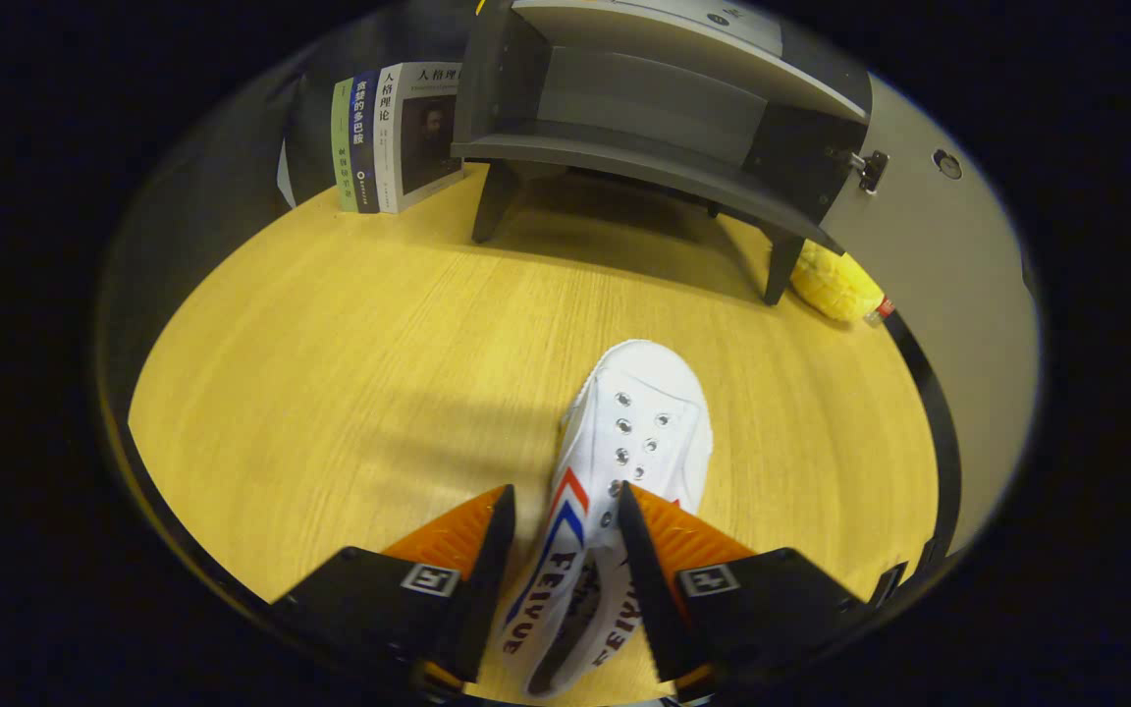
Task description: Open the shoe cabinet door, grab the shoes and put them into the shoe cabinet, then close the shoe cabinet door.
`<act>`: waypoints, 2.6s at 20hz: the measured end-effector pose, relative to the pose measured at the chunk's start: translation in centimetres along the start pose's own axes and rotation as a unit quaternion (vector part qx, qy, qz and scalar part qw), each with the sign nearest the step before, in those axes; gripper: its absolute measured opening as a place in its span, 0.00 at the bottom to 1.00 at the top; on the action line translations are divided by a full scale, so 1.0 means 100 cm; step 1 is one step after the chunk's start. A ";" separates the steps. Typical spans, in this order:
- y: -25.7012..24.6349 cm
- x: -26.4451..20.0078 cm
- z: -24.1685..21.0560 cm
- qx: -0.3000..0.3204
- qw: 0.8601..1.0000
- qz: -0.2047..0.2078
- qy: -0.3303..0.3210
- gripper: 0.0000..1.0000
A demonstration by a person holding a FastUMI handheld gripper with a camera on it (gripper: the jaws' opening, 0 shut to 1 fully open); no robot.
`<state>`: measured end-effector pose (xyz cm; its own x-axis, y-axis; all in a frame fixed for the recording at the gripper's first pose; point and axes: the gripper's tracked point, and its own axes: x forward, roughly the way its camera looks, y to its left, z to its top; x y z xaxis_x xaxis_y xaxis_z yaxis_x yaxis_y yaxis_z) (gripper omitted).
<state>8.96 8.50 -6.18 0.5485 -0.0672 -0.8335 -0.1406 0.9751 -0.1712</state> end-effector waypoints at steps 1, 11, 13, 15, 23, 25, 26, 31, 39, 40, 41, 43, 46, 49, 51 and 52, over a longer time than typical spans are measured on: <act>0.004 0.005 -0.003 0.000 1.000 0.007 0.003 0.61; 0.013 0.002 -0.004 0.031 0.996 0.077 0.016 0.02; 0.015 -0.005 -0.001 0.081 0.991 0.102 0.012 0.02; 0.014 -0.011 0.008 0.111 0.987 0.115 -0.006 0.02; -0.002 -0.050 0.043 0.085 0.985 0.126 -0.087 0.02; -0.006 -0.059 0.063 0.092 0.982 0.128 -0.106 0.02; -0.009 -0.065 0.076 0.097 0.979 0.128 -0.122 0.01; -0.035 -0.105 0.130 0.109 0.969 0.128 -0.180 0.01; -0.069 -0.164 0.224 0.114 0.946 0.121 -0.280 0.01; -0.073 -0.171 0.237 0.110 0.943 0.120 -0.290 0.01; -0.076 -0.176 0.247 0.108 0.941 0.118 -0.299 0.01; -0.085 -0.187 0.265 0.101 0.936 0.112 -0.319 0.01; -0.103 -0.191 0.305 0.112 0.926 0.102 -0.345 0.02; -0.118 -0.195 0.342 0.121 0.918 0.091 -0.367 0.01; -0.125 -0.196 0.364 0.126 0.912 0.085 -0.380 0.01; -0.128 -0.194 0.375 0.129 0.911 0.083 -0.384 0.01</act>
<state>31.06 5.25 31.86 0.9658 0.1565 -0.2066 -0.1303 0.9822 0.1350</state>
